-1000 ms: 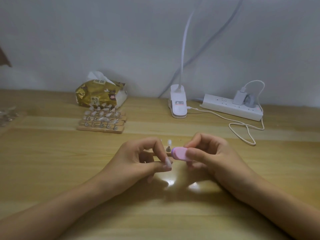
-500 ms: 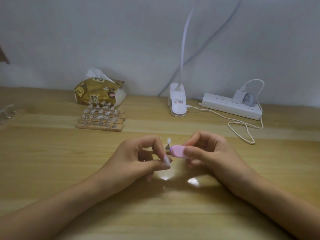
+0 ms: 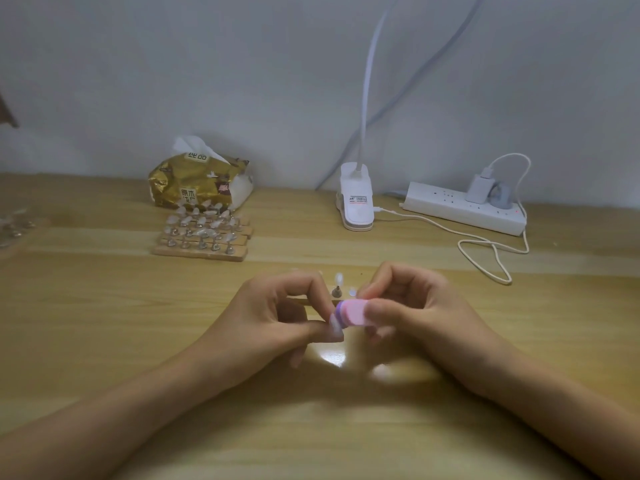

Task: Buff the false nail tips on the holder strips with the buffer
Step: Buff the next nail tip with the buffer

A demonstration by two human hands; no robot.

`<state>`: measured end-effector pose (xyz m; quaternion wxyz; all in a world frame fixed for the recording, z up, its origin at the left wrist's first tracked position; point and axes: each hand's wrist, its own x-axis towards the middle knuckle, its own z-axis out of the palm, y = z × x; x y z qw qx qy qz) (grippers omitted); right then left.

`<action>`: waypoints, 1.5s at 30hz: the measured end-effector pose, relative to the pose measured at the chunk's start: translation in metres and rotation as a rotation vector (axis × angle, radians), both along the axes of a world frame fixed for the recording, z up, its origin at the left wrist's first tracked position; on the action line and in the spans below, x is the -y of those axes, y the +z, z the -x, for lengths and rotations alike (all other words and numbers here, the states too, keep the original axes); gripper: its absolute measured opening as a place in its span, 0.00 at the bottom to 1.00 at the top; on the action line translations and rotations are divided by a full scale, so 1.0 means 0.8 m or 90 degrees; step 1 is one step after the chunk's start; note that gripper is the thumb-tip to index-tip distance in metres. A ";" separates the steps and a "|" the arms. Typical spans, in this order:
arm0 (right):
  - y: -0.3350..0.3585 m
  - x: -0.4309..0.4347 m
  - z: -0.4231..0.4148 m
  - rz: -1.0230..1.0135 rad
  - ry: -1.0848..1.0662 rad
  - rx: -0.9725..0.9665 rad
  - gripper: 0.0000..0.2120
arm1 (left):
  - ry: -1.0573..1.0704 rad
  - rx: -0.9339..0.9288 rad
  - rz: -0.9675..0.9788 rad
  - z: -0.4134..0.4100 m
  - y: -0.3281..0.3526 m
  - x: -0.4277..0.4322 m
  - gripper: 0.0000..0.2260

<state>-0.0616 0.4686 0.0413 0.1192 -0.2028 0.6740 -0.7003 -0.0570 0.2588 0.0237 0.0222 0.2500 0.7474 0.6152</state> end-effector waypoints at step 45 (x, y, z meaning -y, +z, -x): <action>-0.001 0.000 -0.008 0.023 0.051 -0.022 0.09 | -0.021 -0.039 0.007 0.001 -0.004 0.001 0.04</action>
